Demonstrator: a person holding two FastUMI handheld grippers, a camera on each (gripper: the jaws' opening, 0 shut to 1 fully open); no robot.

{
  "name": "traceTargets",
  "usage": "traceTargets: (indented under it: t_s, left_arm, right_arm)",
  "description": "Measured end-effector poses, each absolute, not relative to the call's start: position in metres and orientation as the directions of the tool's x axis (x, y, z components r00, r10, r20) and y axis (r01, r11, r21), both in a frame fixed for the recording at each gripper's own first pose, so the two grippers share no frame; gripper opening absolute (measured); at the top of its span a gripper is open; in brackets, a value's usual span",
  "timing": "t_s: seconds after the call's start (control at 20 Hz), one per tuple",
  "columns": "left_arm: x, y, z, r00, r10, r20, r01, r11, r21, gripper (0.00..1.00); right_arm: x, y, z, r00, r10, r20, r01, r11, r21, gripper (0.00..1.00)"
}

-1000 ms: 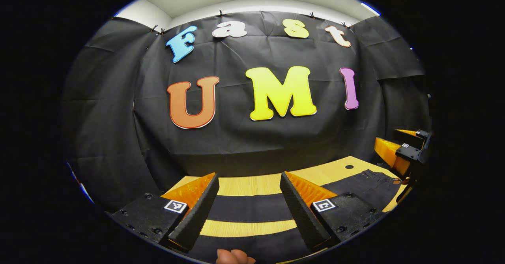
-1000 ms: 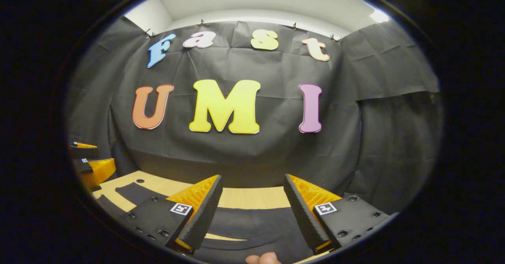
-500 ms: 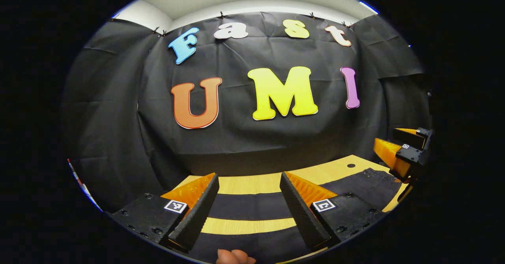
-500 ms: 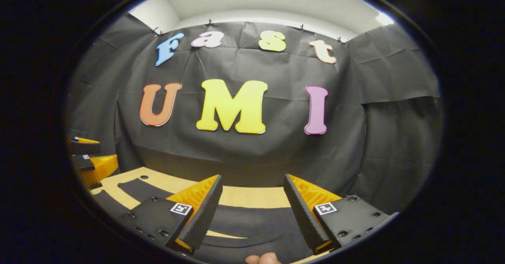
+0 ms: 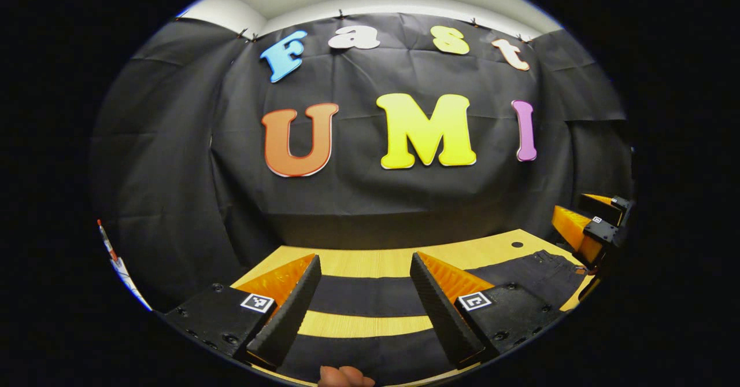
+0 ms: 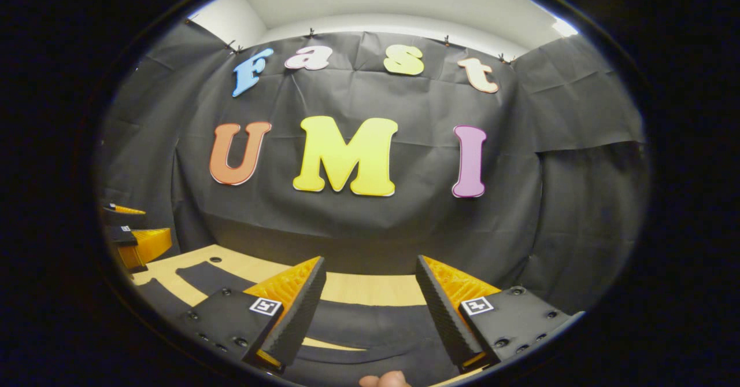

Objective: Grasp the waist and the cuffs of the jeans and fold them to make the two legs overlap; first hold the waist and fold one-third of the jeans toward the cuffs, then hold the cuffs and fold the remaining one-third in the same direction to finish folding.

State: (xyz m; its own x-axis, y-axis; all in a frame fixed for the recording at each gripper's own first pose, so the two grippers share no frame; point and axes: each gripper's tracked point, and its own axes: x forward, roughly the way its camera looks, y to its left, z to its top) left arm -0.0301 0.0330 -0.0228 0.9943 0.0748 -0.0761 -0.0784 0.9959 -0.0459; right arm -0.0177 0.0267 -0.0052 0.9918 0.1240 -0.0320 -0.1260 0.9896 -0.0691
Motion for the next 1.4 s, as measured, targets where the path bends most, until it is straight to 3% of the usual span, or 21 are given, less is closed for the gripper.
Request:
traceTargets:
  t_s: [0.2, 0.35, 0.55, 0.65, 0.75, 1.1, 1.4]
  left_arm:
    - [-0.049, 0.066, -0.066, 0.955, 0.106, -0.276, -0.189, 0.937, -0.293, 1.00]
    - [-0.075, 0.115, -0.115, 0.883, 0.126, -0.453, -0.359, 0.802, -0.477, 1.00]
    - [-0.128, 0.168, -0.210, 0.681, 0.090, -0.727, -0.667, 0.487, -0.564, 0.99]
    - [-0.145, 0.167, -0.235, 0.624, 0.017, -0.781, -0.755, 0.270, -0.597, 0.99]
    - [-0.154, 0.165, -0.247, 0.582, -0.010, -0.813, -0.802, 0.154, -0.577, 0.99]
    - [-0.152, 0.181, -0.271, 0.476, -0.015, -0.879, -0.876, 0.086, -0.475, 0.99]
    - [-0.138, 0.192, -0.278, 0.462, -0.023, -0.887, -0.882, 0.093, -0.462, 0.99]
  right_arm:
    - [-0.013, 0.014, -0.005, 0.992, 0.116, -0.044, -0.120, 0.988, -0.100, 0.95]
    - [-0.012, -0.010, -0.003, 0.995, 0.077, -0.056, -0.084, 0.990, -0.116, 0.95]
    - [-0.008, -0.045, -0.006, 0.998, 0.014, -0.066, -0.025, 0.985, -0.172, 0.95]
    - [-0.006, -0.065, -0.010, 0.996, -0.026, -0.087, 0.010, 0.984, -0.178, 0.95]
    - [-0.005, -0.087, -0.012, 0.992, -0.072, -0.103, 0.052, 0.981, -0.186, 0.95]
    - [-0.004, -0.160, -0.016, 0.964, -0.233, -0.126, 0.202, 0.955, -0.218, 0.95]
    - [-0.005, -0.231, -0.012, 0.916, -0.381, -0.124, 0.346, 0.909, -0.232, 0.99]
